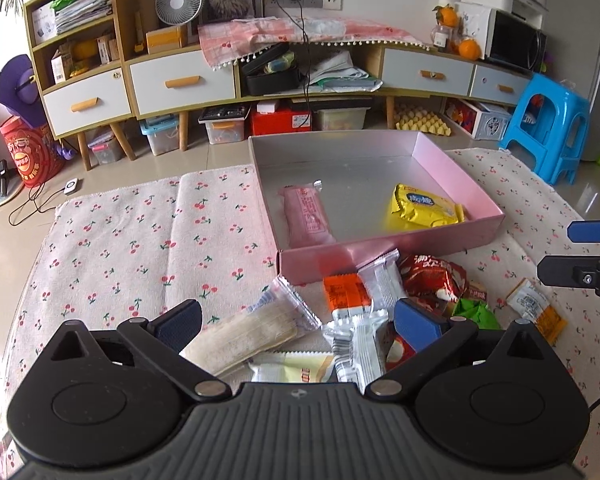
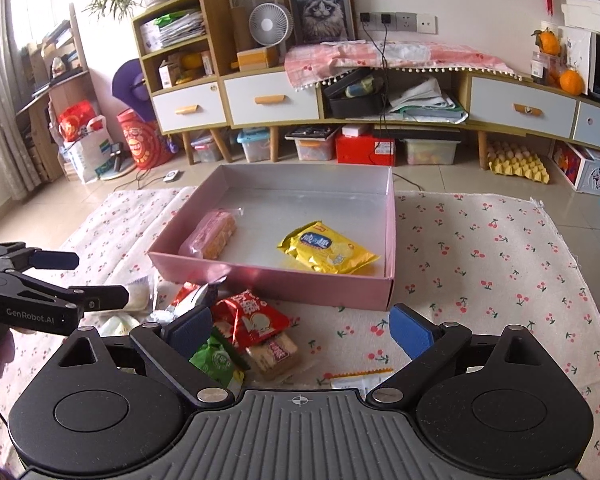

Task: Organize snacks
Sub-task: 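Move left tool to white stick bar while right tool approaches green biscuit pack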

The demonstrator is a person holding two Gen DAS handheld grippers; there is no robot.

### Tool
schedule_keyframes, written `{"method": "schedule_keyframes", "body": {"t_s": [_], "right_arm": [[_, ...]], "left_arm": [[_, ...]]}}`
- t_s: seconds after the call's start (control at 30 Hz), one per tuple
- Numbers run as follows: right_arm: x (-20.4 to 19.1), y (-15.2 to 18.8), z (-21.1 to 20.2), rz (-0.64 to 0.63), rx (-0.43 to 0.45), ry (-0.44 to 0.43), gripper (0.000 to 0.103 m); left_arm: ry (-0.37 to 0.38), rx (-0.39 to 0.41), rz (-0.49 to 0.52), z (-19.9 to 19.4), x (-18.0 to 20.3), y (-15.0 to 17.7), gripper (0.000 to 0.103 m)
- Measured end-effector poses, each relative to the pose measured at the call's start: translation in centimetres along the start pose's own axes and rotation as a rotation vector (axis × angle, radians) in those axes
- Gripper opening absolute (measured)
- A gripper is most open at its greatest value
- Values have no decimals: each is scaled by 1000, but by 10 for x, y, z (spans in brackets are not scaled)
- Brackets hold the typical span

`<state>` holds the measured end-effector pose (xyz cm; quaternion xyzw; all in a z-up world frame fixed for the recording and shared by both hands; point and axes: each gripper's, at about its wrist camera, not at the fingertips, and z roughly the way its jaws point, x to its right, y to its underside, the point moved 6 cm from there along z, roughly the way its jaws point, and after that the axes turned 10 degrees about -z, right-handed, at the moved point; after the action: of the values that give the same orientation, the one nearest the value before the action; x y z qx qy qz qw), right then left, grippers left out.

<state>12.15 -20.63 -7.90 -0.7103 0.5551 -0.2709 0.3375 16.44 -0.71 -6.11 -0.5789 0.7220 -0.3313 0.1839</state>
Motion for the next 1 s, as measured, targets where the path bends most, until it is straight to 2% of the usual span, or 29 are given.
{"method": "schedule_keyframes", "body": {"t_s": [0.43, 0.53, 0.8, 1.0], "right_arm": [[-43, 22, 2, -33, -64, -116, 98], [-47, 23, 5, -5, -78, -133, 98], [-54, 31, 22, 76, -152, -169, 98], [-61, 35, 30, 107, -192, -202, 98]], "left_arm": [[69, -62, 35, -13, 19, 47, 101], [83, -93, 23, -11, 22, 54, 95], [112, -167, -38, -6, 20, 68, 66], [131, -187, -67, -7, 16, 71, 54]]}}
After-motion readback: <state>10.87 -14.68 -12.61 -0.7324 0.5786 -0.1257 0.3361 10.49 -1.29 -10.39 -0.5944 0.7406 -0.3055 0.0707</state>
